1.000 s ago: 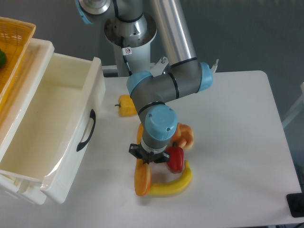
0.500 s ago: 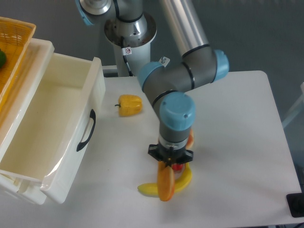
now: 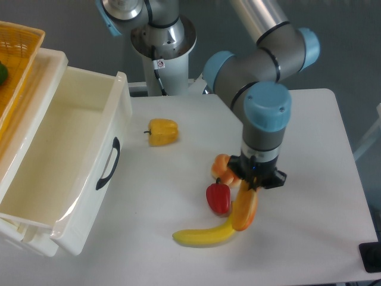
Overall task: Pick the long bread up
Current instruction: 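Lift the bread roll up off the table and carry it toward the red pepper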
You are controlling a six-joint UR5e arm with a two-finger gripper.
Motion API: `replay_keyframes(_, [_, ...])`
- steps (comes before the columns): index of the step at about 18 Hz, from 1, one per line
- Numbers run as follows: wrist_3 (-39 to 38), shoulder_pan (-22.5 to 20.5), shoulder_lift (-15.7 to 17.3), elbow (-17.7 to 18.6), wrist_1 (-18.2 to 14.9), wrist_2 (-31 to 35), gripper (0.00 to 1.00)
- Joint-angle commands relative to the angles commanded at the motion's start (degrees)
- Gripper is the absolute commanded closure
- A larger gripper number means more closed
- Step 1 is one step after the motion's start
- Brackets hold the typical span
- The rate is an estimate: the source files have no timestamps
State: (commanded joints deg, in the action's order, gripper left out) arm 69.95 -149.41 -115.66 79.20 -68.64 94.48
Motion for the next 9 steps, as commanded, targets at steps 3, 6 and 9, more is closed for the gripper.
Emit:
replay_keyframes(3, [1.7, -2.3, 0.0, -2.1, -3.6, -1.0, 1.0])
replay_keyframes(6, [3.5, -3.6, 0.8, -2.2, -4.4, -3.8, 1.0])
replay_keyframes(9, [3.6, -3.6, 1.1, -2.2, -4.6, -3.8, 1.0])
